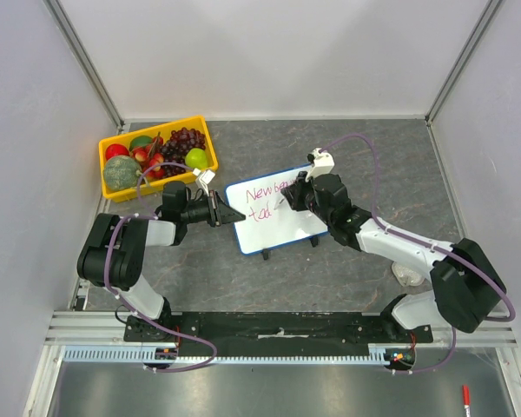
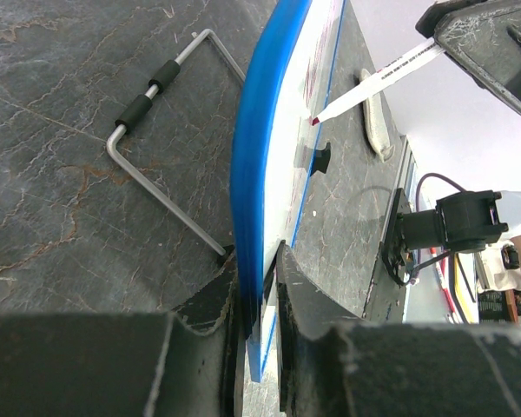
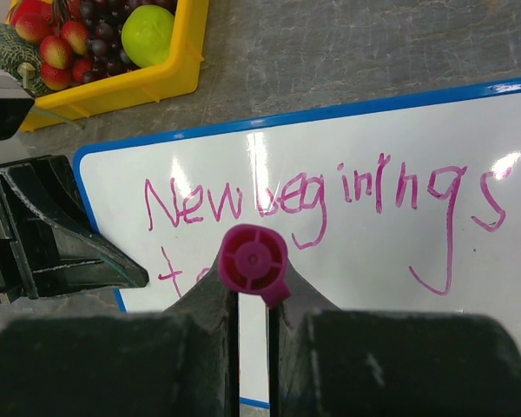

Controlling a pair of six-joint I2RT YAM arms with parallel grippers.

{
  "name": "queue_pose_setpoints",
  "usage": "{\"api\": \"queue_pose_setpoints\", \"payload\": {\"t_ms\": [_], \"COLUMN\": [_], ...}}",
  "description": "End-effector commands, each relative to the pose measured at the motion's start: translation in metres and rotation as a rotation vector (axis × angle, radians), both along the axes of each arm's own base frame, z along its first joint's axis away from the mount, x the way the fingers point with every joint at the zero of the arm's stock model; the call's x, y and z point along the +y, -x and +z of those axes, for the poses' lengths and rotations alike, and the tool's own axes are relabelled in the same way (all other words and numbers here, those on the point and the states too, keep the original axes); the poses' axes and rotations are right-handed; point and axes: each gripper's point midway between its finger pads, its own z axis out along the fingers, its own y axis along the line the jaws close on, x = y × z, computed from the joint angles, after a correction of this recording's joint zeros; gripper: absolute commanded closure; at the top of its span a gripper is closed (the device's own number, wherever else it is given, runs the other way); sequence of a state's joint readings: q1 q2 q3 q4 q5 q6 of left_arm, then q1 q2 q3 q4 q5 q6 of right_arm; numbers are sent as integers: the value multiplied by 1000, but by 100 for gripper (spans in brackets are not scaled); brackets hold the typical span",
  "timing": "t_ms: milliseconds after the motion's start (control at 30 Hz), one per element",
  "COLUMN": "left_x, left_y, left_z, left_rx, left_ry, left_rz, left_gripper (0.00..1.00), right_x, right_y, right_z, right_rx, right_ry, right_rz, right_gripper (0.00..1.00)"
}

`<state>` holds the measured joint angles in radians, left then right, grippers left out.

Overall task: Write a sentence on the whiteboard
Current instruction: Write with the whiteboard marker on the whiteboard.

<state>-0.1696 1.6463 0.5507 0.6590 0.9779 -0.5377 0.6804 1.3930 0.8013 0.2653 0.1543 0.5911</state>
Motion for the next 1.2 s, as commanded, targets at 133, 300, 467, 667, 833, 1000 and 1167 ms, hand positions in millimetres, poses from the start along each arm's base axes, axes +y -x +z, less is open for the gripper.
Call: {"api": "queue_pose_setpoints", "payload": {"t_ms": [133, 300, 467, 667, 833, 1000, 1167], "left_x": [4, 4, 4, 3, 4, 4, 4], "left_y": [-7, -7, -7, -6, -7, -7, -7], "left_z": [-3, -4, -3, -4, -3, -4, -3], "left_rx": [-56, -54, -56, -55, -57, -54, -54], "left_ry": [-52, -51, -52, -52, -52, -53, -52], "left_rz": [22, 21, 22, 18, 22, 24, 22], "left_gripper": [98, 98, 98, 98, 98, 98, 98], "right_x": [7, 10, 10, 5, 1, -1, -5], "right_y": [-10, -8, -4, 4, 7, 8, 6], "right_z": [15, 12, 2, -13, -20, -21, -15], "right_rx": [-44, -36, -12, 16, 29, 27, 12], "right_ry": [-32, -28, -8, 14, 27, 33, 39], "right_rz": [0, 23, 38, 43, 44, 38, 20], "right_gripper": [100, 100, 100, 100, 100, 100, 100]}}
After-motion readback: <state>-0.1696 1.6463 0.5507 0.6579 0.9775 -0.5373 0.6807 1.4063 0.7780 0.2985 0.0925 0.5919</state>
